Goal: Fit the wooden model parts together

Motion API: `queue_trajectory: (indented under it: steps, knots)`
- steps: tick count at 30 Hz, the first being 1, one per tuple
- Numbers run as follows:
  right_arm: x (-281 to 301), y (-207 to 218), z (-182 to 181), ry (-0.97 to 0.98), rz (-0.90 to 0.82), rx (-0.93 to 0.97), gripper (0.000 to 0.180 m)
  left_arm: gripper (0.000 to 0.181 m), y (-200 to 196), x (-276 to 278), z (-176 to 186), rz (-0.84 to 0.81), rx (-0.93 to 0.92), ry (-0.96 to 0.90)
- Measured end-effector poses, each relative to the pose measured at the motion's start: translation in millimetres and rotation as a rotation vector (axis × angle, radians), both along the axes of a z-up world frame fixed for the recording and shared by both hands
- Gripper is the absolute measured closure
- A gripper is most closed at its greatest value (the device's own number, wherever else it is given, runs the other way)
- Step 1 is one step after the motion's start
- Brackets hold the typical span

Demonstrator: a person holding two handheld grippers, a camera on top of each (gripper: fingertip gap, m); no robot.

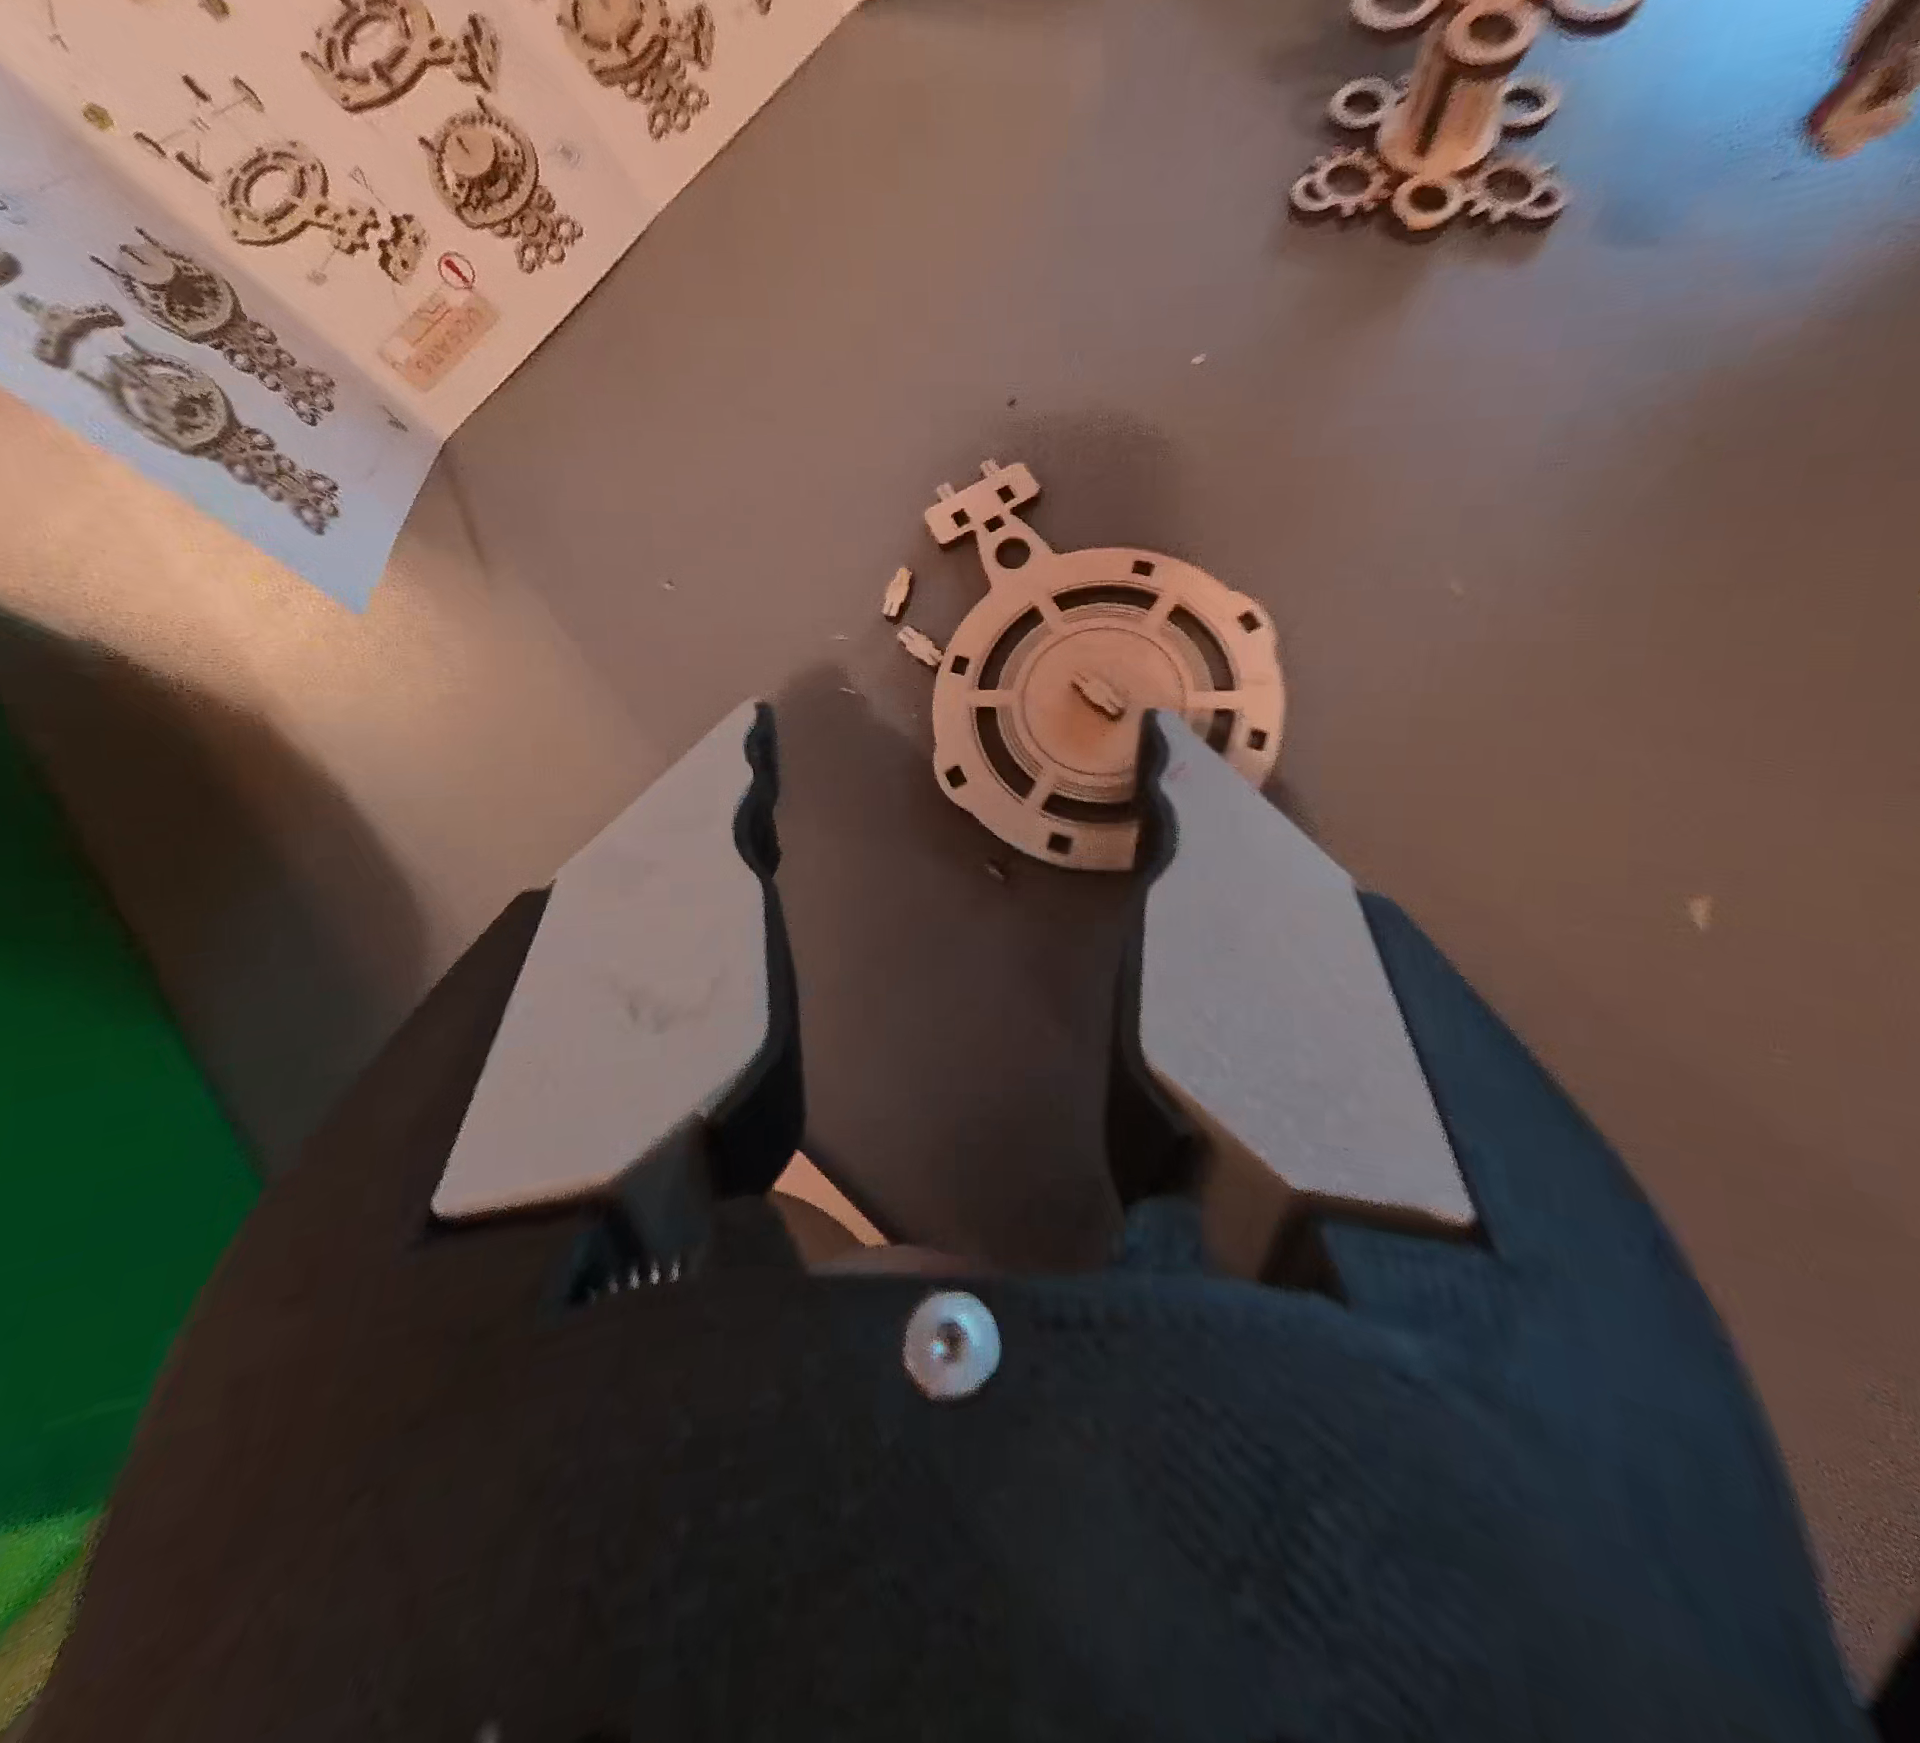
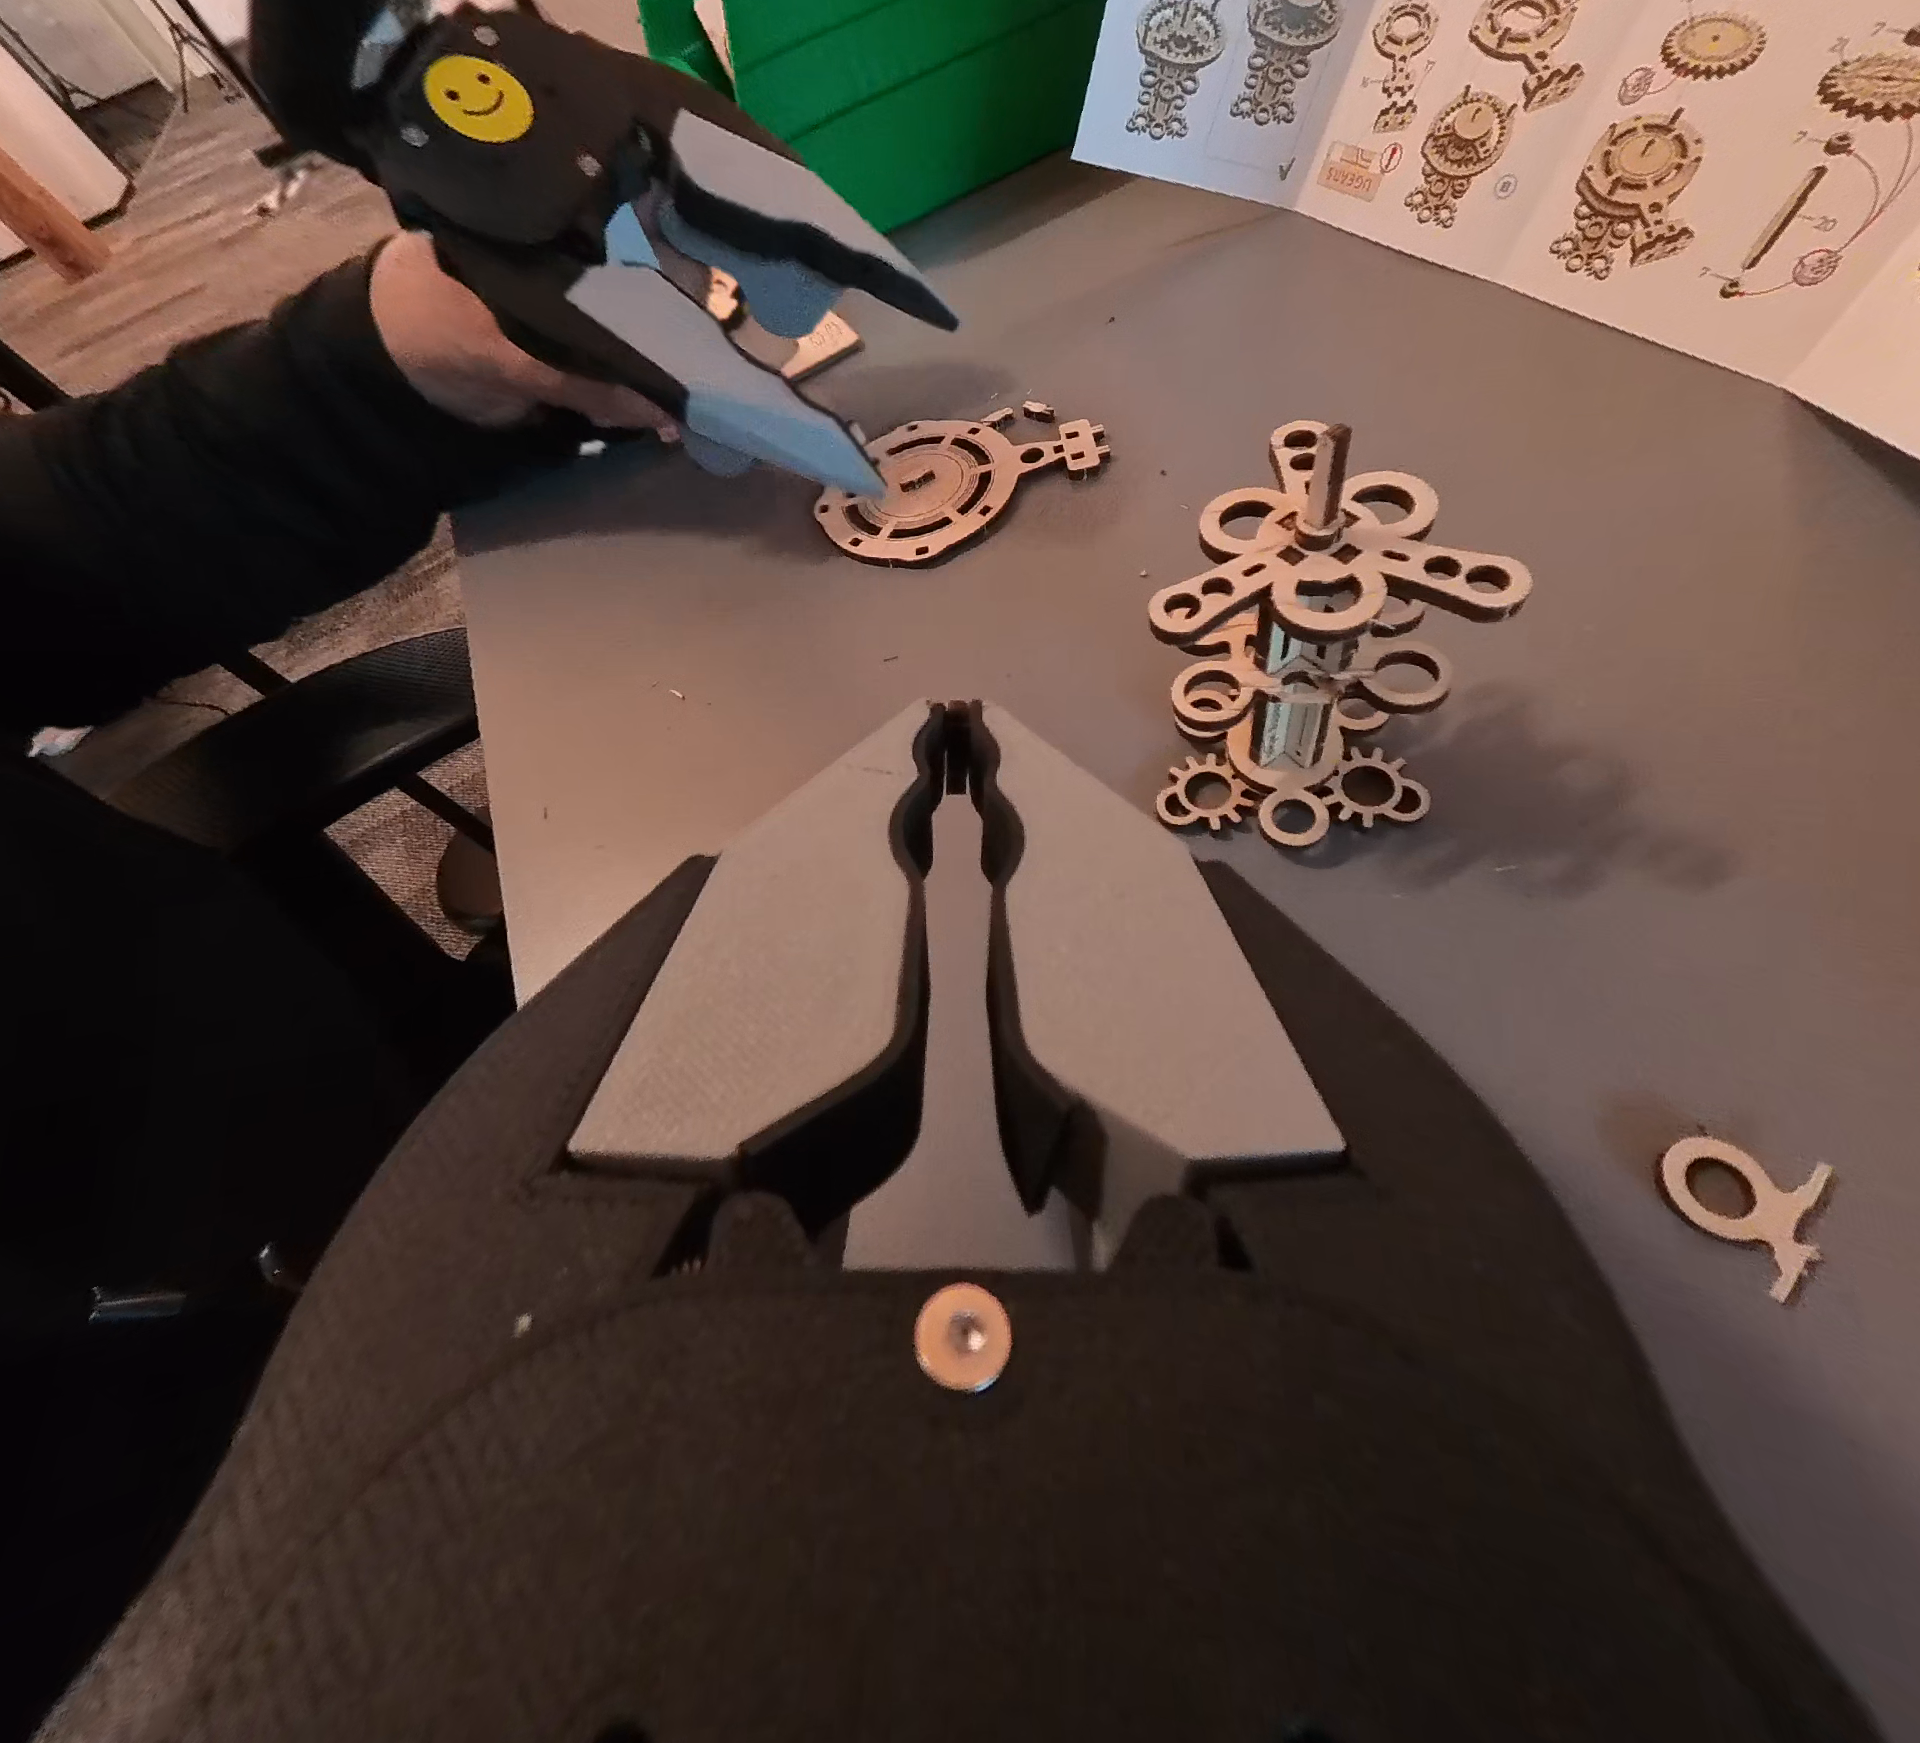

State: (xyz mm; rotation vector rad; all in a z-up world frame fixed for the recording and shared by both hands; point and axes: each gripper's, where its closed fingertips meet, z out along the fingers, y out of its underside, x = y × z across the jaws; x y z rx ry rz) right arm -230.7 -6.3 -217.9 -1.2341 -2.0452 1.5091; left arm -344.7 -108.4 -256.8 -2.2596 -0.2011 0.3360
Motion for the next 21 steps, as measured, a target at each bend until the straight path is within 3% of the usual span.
queue_trajectory:
  steps: [4, 8, 14, 19, 21]
  knots:
    - [1.6, 0.5, 0.2, 0.002, -0.001, 0.001, 0.18, 0.117, 6.8, -12.9, 0.5, 0.06, -0.015, 0.044]
    - [2.6, 3.4, 0.6, 0.003, -0.006, -0.001, 0.18, 0.126, -18.0, -51.5, 3.4, 0.23, -0.072, 0.152]
    - [3.0, 5.0, 0.6, 0.002, -0.008, -0.001, 0.18, 0.122, -6.8, -15.8, 10.6, 0.107, 0.074, -0.111]
    - [2.7, 3.6, 0.3, 0.002, -0.005, 0.0, 0.18, 0.115, -16.4, -28.3, -4.9, 0.15, -0.015, -0.042]
    - [2.9, 3.3, 0.3, 0.002, -0.007, 0.002, 0.18, 0.127, -21.9, -42.0, -2.6, 0.2, -0.039, 0.021]
